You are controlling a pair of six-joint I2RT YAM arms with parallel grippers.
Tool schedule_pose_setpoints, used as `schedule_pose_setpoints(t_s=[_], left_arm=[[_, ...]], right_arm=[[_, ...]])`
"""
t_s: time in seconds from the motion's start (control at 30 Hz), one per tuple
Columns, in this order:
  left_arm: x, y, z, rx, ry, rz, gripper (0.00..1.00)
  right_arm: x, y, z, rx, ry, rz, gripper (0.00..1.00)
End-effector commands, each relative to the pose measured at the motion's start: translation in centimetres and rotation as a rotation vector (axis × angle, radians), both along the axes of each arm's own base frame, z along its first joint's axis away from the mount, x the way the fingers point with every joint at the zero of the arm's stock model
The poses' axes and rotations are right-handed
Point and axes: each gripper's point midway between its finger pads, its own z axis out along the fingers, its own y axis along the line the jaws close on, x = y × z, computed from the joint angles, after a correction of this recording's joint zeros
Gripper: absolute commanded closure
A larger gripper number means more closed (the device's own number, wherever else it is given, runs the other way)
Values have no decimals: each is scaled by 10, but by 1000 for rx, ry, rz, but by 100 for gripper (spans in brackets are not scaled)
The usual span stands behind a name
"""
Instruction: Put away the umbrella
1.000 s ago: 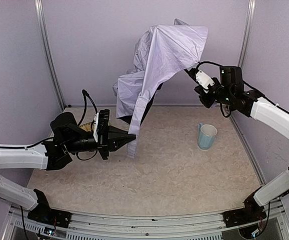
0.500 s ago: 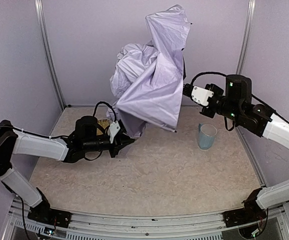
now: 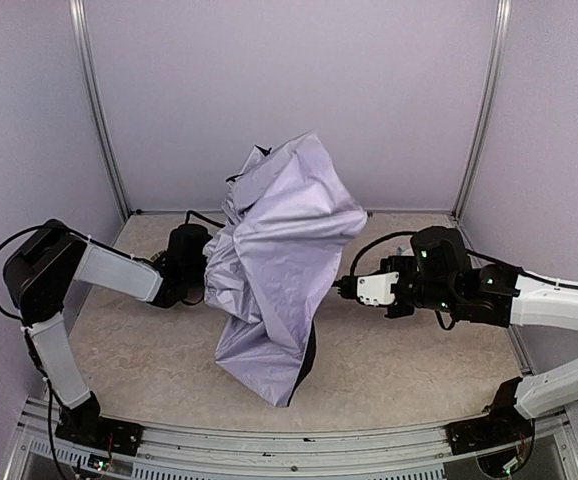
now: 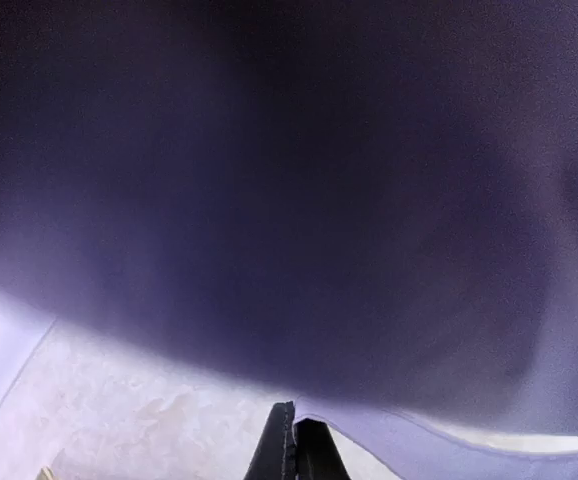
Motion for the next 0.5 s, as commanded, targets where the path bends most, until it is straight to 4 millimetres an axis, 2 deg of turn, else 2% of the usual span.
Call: schedule_pose_setpoints(t_s=[0.0, 0.17, 0.23, 0.33, 0.47], left_arm=[[38, 0, 25, 2, -157, 68, 100], [41, -11, 36, -39, -248, 45, 100], [38, -18, 42, -38, -301, 29, 100], [36, -27, 46, -17, -362, 17, 100], [48, -33, 37, 10, -380, 38, 100]], right_arm=[[-43, 20, -48, -41, 124, 140, 100], [-67, 13, -117, -245, 186, 164, 100], [-76, 13, -132, -269, 204, 189, 100], [-80, 12, -144, -265, 255, 170, 100], [-80, 6, -168, -301, 312, 128, 100]])
